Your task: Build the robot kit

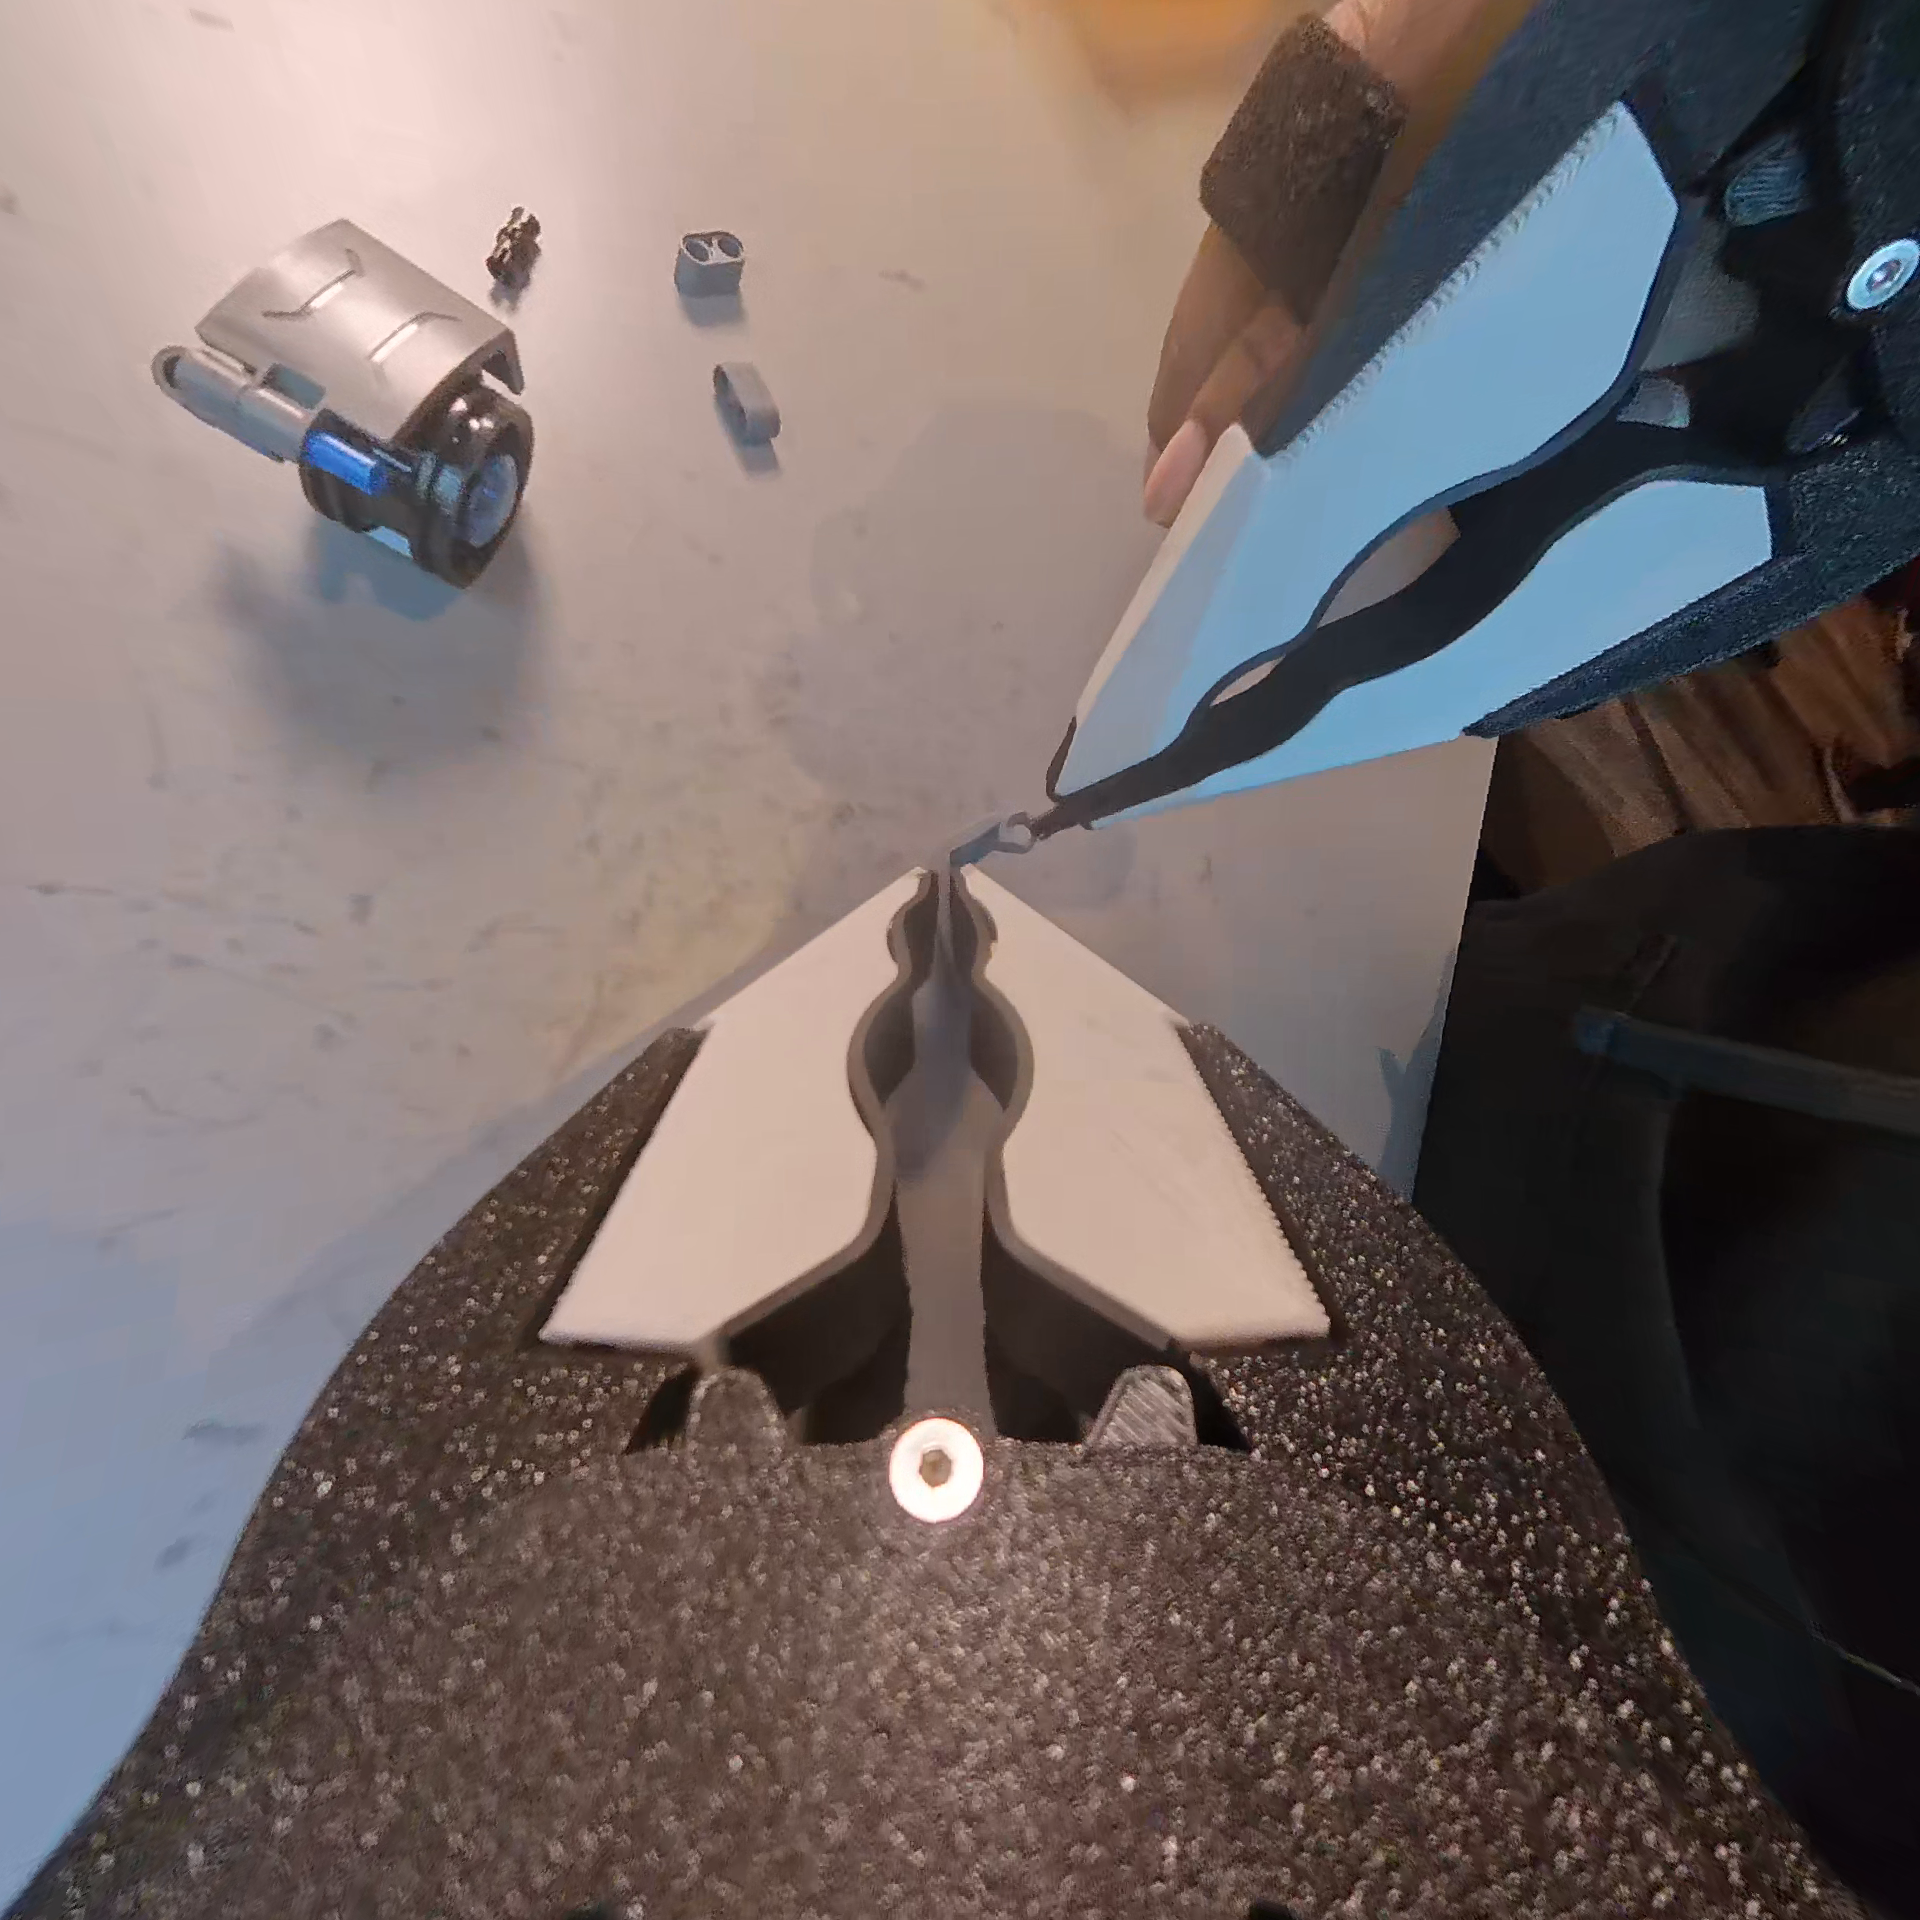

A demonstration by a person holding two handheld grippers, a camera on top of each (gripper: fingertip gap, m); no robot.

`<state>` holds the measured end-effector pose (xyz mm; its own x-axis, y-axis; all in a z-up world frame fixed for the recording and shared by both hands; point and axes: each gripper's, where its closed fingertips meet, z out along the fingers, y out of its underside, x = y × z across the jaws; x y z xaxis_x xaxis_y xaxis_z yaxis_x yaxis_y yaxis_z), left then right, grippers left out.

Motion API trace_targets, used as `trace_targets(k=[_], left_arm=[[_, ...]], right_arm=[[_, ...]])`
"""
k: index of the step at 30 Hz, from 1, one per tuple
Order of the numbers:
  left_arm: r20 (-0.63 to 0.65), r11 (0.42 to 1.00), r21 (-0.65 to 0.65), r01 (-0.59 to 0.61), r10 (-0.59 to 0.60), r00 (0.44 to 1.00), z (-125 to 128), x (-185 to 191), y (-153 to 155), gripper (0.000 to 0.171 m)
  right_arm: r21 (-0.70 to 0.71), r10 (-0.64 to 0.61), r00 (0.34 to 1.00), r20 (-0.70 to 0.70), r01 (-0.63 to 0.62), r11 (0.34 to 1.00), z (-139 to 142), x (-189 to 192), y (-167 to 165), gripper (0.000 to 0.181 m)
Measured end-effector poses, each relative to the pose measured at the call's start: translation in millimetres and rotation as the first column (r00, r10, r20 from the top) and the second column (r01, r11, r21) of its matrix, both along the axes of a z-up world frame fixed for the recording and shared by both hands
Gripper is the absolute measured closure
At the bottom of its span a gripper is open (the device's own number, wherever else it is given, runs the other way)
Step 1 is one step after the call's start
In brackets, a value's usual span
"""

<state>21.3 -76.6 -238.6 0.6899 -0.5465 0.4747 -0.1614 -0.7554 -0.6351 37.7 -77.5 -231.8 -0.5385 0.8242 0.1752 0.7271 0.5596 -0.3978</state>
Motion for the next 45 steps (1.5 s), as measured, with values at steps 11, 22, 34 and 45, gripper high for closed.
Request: trace_targets(k=[11,22,34,45], left_arm=[[-0.107,0.995,0.076,0.061,-0.053,0.993,2,7,-5,0.158],[-0.346,0.987,0.137,0.088,-0.036,0.937,-10,4,-2,0.169],[-0.317,0.983,0.174,0.049,0.009,0.948,-10,6,-2,0.17],[-0.241,0.981,0.187,-0.042,0.087,0.967,-10,4,-3,0.169]], right_arm=[[0.002,-0.006,0.999,0.038,0.006,1.0,-6,3,-1,0.179],[0.01,-0.009,0.999,0.05,0.009,1.0,-7,2,-2,0.179],[0.014,0.038,0.99,0.134,-0.04,0.999,-10,3,-6,0.179],[-0.07,-0.247,0.965,0.085,0.253,0.965,-17,1,-6,0.181]])
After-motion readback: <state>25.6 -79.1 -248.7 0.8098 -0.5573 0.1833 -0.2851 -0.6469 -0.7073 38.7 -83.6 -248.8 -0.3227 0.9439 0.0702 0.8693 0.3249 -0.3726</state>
